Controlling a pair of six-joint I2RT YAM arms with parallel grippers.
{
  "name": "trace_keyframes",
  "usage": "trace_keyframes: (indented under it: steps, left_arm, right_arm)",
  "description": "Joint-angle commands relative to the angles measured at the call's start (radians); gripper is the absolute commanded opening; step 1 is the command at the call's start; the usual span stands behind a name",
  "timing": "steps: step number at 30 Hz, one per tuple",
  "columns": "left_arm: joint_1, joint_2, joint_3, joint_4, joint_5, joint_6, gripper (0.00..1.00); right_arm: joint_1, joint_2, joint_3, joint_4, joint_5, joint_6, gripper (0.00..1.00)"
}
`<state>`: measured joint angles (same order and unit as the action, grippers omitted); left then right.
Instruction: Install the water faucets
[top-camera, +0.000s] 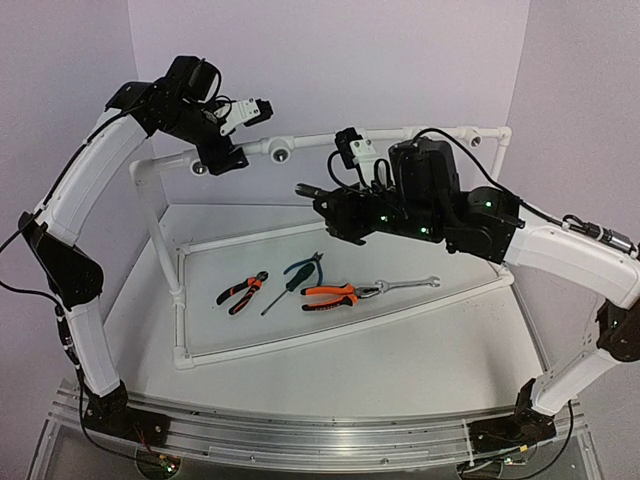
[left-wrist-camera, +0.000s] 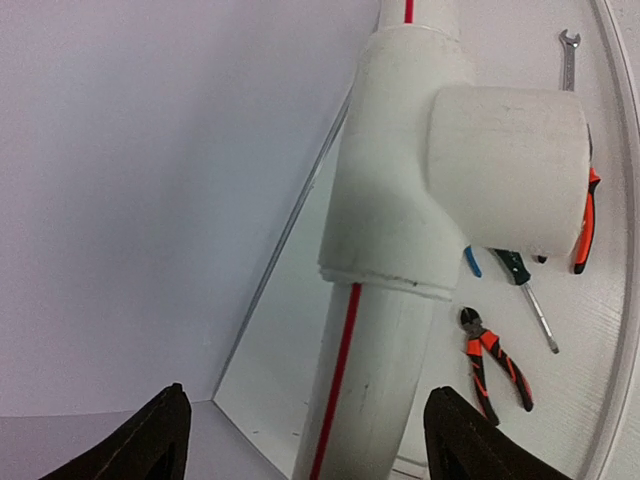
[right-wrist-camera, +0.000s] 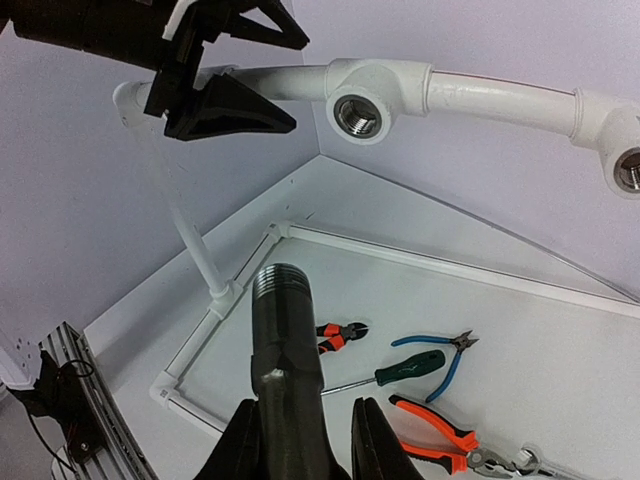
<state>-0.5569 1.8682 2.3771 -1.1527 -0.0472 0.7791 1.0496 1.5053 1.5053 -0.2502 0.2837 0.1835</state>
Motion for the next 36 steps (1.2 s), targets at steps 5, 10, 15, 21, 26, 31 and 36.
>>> trace_keyframes:
  steps: [5,10,15,21,26,31,36]
  left_arm:
    - [-0.002,0.030,-0.009,-0.120,0.052,-0.069,0.60]
    - [-0.001,0.023,-0.007,-0.196,0.119,-0.142,0.27]
    - [-0.002,-0.006,-0.016,-0.275,0.182,-0.291,0.00]
    - [-0.001,-0.107,-0.113,-0.278,0.276,-0.484,0.00]
    - [-0.003,-0.129,-0.176,-0.256,0.370,-0.565,0.00]
    - [-0.003,-0.114,-0.156,-0.208,0.352,-0.656,0.00]
    - [-0.002,-0.099,-0.132,-0.165,0.342,-0.720,0.00]
  right_arm:
    - [0.003,0.019,0.081,0.046,0.018,0.009,0.00]
    - [0.018,0.041,0.102,0.052,0.060,0.011,0.00]
    - [0.079,0.063,0.119,0.100,0.171,-0.049,0.00]
    - [0.114,0.079,0.119,0.165,0.275,-0.066,0.00]
    - [0.139,0.114,0.144,0.192,0.368,-0.059,0.00]
    - [0.142,0.172,0.190,0.195,0.429,-0.069,0.00]
    - [0.154,0.201,0.221,0.196,0.472,-0.136,0.00]
